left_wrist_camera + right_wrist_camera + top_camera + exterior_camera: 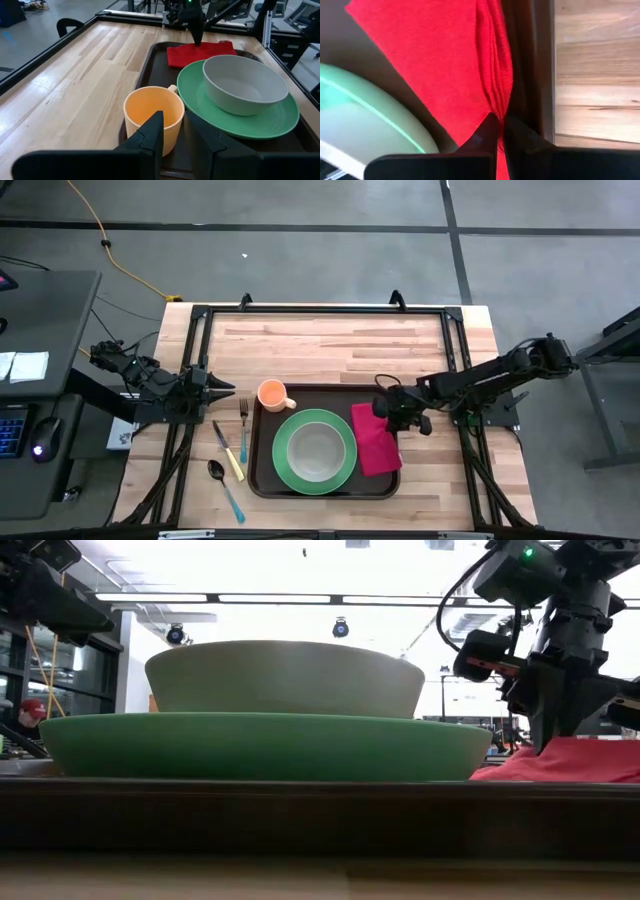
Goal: Set up tray
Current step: Put the red table napkin on the black serving tray to the right of the green plate
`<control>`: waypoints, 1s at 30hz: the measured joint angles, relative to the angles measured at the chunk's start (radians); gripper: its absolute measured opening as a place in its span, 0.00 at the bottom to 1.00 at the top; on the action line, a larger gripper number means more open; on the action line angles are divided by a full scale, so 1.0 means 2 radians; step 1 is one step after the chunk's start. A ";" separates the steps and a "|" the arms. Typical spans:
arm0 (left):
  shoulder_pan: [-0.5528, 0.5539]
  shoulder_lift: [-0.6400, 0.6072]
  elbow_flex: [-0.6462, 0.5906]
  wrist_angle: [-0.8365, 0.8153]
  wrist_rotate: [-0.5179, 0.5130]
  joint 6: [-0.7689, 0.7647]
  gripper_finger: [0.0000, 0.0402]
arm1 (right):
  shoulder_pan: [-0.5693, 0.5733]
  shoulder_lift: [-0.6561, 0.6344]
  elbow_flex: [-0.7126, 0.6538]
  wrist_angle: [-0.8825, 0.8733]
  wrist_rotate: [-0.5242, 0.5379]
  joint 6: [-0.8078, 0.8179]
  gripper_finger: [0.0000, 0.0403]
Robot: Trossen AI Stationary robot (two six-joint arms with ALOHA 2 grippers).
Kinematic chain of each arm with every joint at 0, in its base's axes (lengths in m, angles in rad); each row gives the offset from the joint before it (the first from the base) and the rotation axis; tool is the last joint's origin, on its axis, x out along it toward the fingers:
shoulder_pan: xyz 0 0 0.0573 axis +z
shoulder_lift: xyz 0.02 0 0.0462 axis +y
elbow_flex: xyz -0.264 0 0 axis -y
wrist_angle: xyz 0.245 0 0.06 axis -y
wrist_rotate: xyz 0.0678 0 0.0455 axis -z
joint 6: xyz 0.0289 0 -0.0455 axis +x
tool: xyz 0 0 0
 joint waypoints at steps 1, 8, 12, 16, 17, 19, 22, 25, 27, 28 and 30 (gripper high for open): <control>0.000 0.000 0.000 0.000 0.000 0.000 0.27 | 0.000 0.005 0.000 0.001 0.000 0.001 0.00; 0.000 0.000 0.000 0.000 0.000 -0.009 0.27 | 0.000 0.054 0.000 0.067 -0.004 0.006 0.00; 0.000 0.000 0.000 0.000 0.000 -0.009 0.27 | 0.000 0.066 0.000 0.078 -0.016 0.006 0.00; 0.000 0.000 0.000 0.000 0.000 -0.010 0.27 | 0.002 0.066 0.000 0.079 -0.018 0.008 0.00; 0.000 0.000 0.000 0.000 0.000 -0.011 0.27 | 0.002 0.066 0.000 0.079 -0.018 0.008 0.00; 0.000 0.000 0.000 0.000 0.000 -0.011 0.27 | 0.002 0.066 0.000 0.078 -0.019 0.008 0.00; 0.000 0.000 0.000 0.000 0.000 -0.011 0.27 | 0.002 0.066 0.000 0.078 -0.019 0.008 0.00; 0.000 0.000 0.000 0.000 0.000 -0.011 0.27 | 0.002 0.066 0.000 0.076 -0.019 0.006 0.00; 0.000 0.000 0.000 0.000 0.000 -0.011 0.27 | 0.002 0.066 0.000 0.075 -0.019 0.004 0.00; 0.000 0.000 0.000 0.000 0.000 -0.011 0.27 | 0.002 0.066 0.000 0.075 -0.019 0.000 0.00; 0.000 0.000 0.000 0.000 0.000 -0.011 0.27 | 0.002 0.066 0.000 0.076 -0.019 -0.002 0.00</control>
